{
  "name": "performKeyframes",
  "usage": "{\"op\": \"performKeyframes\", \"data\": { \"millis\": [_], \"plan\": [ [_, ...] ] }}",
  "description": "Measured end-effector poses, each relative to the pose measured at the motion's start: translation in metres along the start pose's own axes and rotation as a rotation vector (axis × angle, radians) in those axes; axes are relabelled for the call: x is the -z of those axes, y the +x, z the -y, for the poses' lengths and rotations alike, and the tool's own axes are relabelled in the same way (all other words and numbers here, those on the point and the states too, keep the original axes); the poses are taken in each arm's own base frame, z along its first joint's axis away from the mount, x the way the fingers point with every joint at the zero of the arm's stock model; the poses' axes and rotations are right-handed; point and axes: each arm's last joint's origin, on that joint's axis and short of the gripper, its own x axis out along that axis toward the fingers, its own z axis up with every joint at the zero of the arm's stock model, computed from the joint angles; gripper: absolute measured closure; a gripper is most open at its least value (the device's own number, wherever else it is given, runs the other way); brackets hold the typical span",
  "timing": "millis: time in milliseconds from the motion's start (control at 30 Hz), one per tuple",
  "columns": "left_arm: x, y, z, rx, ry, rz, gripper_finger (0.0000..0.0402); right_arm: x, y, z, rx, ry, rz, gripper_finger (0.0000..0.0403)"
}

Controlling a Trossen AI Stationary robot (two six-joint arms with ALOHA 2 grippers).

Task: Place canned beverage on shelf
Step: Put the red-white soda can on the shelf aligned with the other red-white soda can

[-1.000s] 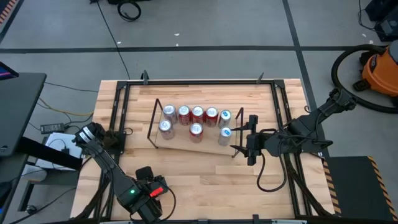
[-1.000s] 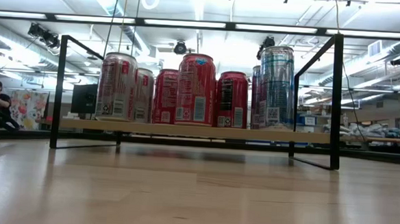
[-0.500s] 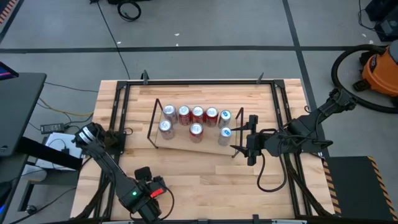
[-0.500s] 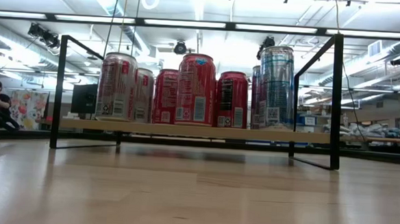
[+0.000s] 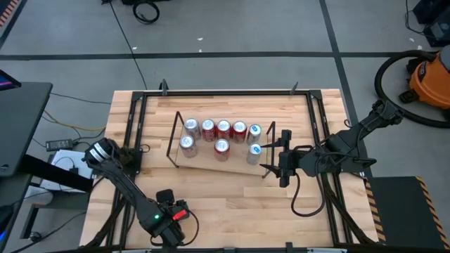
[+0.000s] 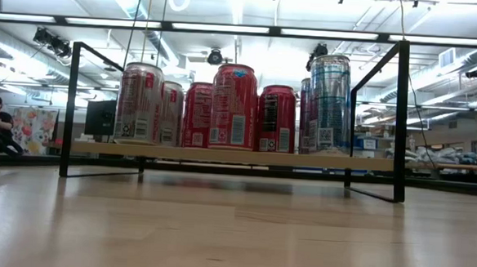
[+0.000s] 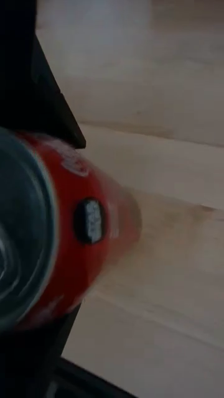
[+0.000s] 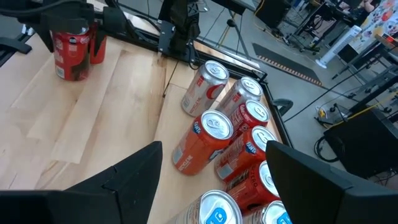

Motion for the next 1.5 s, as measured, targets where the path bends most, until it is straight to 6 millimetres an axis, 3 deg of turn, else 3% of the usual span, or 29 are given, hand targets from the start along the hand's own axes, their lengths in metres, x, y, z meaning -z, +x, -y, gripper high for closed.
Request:
{"op": "performKeyframes", "data": {
  "millis": [300, 567, 800, 1067, 1200, 1500],
  "plan": [
    [-0.013, 0.001, -0.01, -0.032, 0.132, -0.004, 0.0102, -0.001, 0.0, 0.0, 0.0, 0.0, 0.005, 0.0106],
    [-0.037, 0.001, -0.028, -0.047, 0.311, -0.06, 0.0086, -0.001, 0.0, 0.0, 0.0, 0.0, 0.005, 0.0106],
    [-0.08, -0.016, -0.059, -0.06, 0.445, -0.08, 0.0087, 0.0, 0.0, 0.0, -0.001, 0.016, 0.005, 0.0106],
    [-0.129, -0.043, -0.092, -0.088, 0.602, 0.031, 0.0087, 0.009, 0.004, -0.006, -0.008, -0.005, -0.016, 0.0106],
    [-0.143, -0.051, -0.113, -0.156, 0.656, 0.032, 0.0087, 0.009, 0.0, -0.01, -0.026, -0.016, -0.013, 0.0106],
    [-0.166, -0.054, -0.147, -0.113, 0.746, 0.021, 0.0086, 0.01, -0.005, -0.014, 0.002, -0.023, -0.006, 0.0106]
  ]
}}
